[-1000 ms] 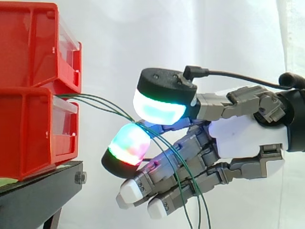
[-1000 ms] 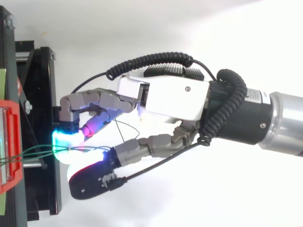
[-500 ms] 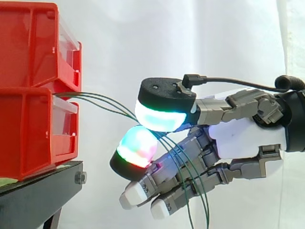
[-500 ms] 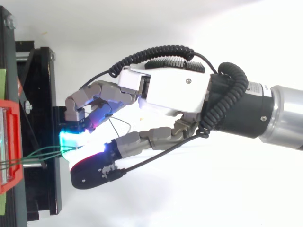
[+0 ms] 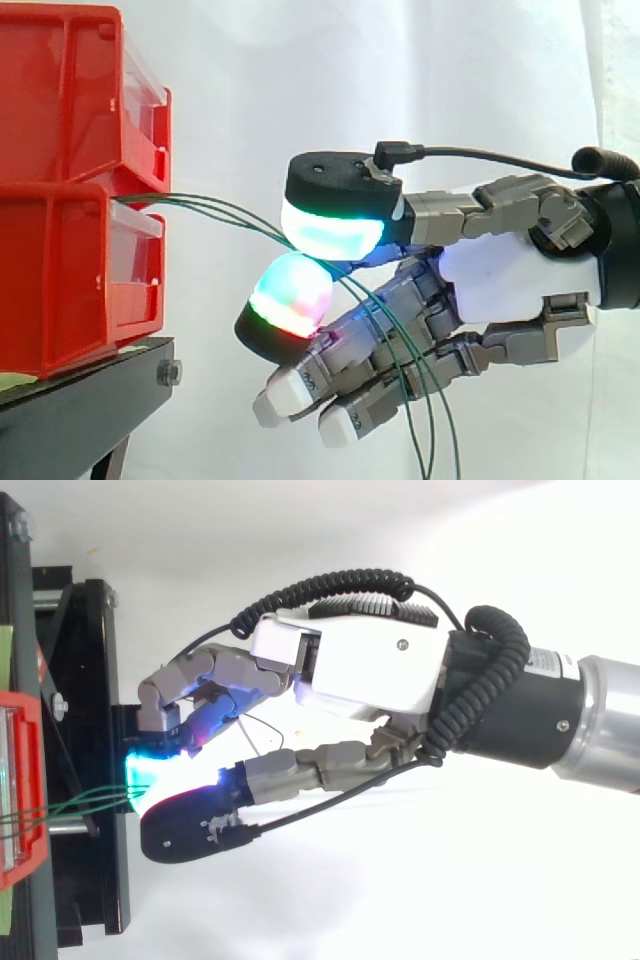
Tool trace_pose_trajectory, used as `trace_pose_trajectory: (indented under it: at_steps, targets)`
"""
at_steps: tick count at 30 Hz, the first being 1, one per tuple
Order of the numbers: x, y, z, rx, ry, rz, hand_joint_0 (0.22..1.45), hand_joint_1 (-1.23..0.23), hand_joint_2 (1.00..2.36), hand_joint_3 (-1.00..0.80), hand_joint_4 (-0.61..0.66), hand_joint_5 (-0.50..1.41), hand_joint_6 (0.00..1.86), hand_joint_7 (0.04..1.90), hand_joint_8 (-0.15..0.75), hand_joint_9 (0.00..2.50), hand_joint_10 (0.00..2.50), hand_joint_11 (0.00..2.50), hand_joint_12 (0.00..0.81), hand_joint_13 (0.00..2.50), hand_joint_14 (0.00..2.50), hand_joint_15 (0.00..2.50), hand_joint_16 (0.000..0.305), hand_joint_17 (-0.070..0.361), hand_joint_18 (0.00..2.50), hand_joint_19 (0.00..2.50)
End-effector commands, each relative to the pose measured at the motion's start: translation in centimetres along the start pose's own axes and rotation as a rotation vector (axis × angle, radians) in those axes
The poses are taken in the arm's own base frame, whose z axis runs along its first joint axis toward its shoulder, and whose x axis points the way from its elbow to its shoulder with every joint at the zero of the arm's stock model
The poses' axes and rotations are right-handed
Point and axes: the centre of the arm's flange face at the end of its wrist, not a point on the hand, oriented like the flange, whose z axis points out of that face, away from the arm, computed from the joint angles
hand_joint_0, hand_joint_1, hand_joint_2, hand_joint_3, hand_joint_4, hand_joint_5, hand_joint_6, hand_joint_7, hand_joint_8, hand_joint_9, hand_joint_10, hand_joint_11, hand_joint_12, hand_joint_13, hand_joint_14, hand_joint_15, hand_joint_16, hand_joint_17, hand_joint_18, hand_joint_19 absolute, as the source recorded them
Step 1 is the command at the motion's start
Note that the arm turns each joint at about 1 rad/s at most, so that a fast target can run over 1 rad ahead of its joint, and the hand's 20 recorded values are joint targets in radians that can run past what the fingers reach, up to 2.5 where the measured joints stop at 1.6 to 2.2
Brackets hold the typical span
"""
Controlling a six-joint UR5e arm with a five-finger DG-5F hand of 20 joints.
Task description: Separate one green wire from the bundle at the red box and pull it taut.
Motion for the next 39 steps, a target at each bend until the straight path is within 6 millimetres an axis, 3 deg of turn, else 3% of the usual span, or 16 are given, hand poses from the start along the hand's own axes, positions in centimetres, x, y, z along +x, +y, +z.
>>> trace_pose_trajectory:
  at_steps: [1,9,11,16,22,31,39]
  targets:
    - [-0.12,0.15,-0.19,0.008,0.002,-0.004,0.57,-0.64,1.02,-0.23,0.19,-0.14,0.87,1.02,0.261,0.81,0.01,0.20,0.310,0.43,0.00,0.11,0.048,0.109,0.44,0.44]
    - [-0.33,0.23,-0.63,0.035,0.009,-0.013,0.59,-0.77,1.01,-0.26,0.15,-0.14,0.90,1.03,0.258,0.82,0.01,0.26,0.312,0.44,0.00,0.11,0.049,0.110,0.45,0.44]
    - [-0.34,0.17,-0.68,0.040,0.011,-0.016,0.59,-0.76,1.01,-0.33,0.17,-0.14,0.91,1.00,0.258,0.83,0.01,0.27,0.309,0.44,0.00,0.11,0.049,0.110,0.45,0.44]
    - [-0.38,0.28,-0.71,0.039,0.010,-0.013,0.55,-0.60,1.00,-0.44,0.18,-0.14,0.91,0.98,0.269,0.88,0.01,0.27,0.313,0.46,0.00,0.12,0.050,0.112,0.47,0.44]
    - [-0.46,0.70,-0.65,0.037,0.010,-0.013,0.58,-0.51,1.01,-0.41,0.16,-0.14,0.90,1.00,0.265,0.89,0.01,0.27,0.310,0.46,0.00,0.13,0.049,0.110,0.46,0.46]
    - [-0.56,0.91,-0.73,0.043,0.012,-0.015,0.58,-0.67,1.01,-0.22,0.16,-0.13,0.89,1.03,0.272,0.87,0.01,0.28,0.324,0.47,0.00,0.13,0.052,0.117,0.47,0.45]
    - [-0.60,0.88,-0.81,0.051,0.012,-0.013,0.60,-0.80,1.01,-0.30,0.13,-0.15,0.90,0.99,0.250,0.83,0.01,0.29,0.311,0.46,0.01,0.14,0.049,0.111,0.46,0.46]
